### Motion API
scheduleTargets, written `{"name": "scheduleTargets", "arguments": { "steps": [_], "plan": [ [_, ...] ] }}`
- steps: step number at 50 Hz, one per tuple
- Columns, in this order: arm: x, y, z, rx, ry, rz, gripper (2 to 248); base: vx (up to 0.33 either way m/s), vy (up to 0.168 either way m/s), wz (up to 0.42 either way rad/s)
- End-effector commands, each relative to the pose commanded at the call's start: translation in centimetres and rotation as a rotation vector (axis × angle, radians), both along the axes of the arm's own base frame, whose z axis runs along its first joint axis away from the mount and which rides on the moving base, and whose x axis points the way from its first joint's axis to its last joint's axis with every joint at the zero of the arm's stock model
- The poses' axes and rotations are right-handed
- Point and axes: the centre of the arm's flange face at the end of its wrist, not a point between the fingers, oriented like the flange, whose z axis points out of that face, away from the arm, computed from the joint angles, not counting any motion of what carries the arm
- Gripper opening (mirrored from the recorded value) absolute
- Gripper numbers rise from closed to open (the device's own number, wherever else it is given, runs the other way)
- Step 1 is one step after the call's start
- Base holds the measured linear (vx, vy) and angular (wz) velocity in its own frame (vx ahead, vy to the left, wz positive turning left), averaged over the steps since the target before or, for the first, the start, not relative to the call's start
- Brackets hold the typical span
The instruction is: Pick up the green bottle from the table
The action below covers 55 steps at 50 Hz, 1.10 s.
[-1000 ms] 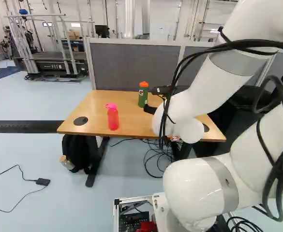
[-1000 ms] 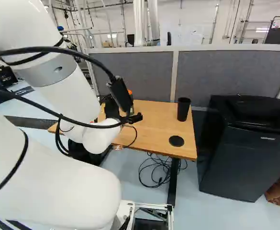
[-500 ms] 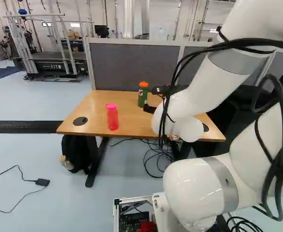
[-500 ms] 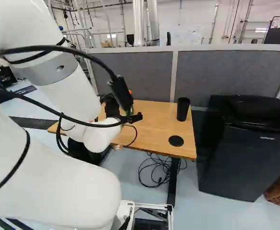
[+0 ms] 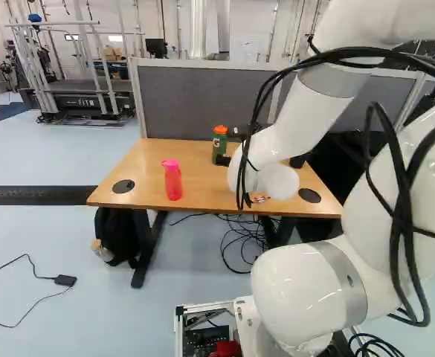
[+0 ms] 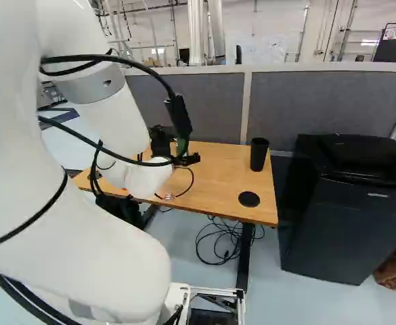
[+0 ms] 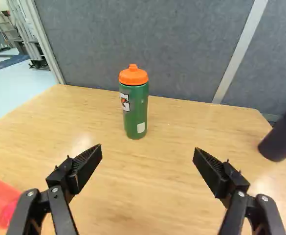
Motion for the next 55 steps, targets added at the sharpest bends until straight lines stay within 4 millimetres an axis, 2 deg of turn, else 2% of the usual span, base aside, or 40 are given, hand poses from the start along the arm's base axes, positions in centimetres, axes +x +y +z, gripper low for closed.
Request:
{"name": "scheduleTargets", "arguments": {
  "steps": [23,55],
  "plan": [
    [4.8,1.4,0.1,0.000,0.007,0.033,247,0.000,0.000,0.000],
    [11.1,2.9,-0.8,-0.006,0.089,0.057,247,0.000,0.000,0.000]
  ]
}}
